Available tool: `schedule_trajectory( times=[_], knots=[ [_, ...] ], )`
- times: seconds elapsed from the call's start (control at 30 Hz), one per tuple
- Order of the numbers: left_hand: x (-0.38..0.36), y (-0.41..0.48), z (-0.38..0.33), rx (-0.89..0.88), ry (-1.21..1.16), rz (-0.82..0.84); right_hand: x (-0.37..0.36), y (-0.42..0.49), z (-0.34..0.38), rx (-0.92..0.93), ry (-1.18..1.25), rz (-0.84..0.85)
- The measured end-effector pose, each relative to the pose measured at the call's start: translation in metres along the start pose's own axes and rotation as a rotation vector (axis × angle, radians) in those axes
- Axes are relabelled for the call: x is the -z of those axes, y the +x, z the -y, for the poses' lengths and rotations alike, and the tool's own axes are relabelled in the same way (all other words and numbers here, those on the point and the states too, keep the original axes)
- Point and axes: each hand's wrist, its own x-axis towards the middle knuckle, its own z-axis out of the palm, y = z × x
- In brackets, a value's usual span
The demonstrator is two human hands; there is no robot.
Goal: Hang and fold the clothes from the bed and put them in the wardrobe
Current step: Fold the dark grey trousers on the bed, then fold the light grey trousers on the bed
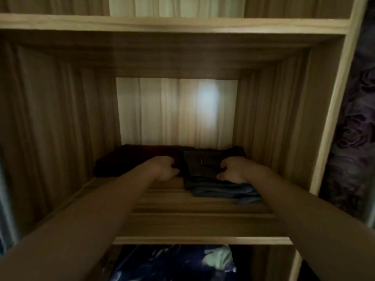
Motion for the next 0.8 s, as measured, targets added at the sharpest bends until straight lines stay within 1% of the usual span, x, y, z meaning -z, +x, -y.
schedule_trajectory(
  times=[0.1,0.2,0.33,0.43,0.57,0.8],
  knots=[
    [0.009,-0.019,0.005,-0.087,0.049,0.018,-0.001,-0.038,0.013,-0.051,-0.024,-0.057],
    [0.008,-0.041,-0.001,-0.205,0.082,0.043,-0.001,-0.077,0.031,-0.116,-0.103,-0.138],
    [0.005,-0.073,-0.025,-0.363,0.163,0.065,0.0,-0.137,0.05,-0.23,-0.148,-0.126],
    [0.001,-0.098,-0.056,-0.49,0.213,0.091,0.0,-0.191,0.052,-0.32,-0.154,-0.12],
    [-0.009,-0.137,-0.11,-0.671,0.254,0.116,-0.008,-0.274,0.038,-0.491,-0.132,-0.147],
    [-0.043,-0.217,-0.218,-0.959,0.183,0.223,-0.027,-0.428,-0.012,-0.885,-0.093,-0.131]
  ],
)
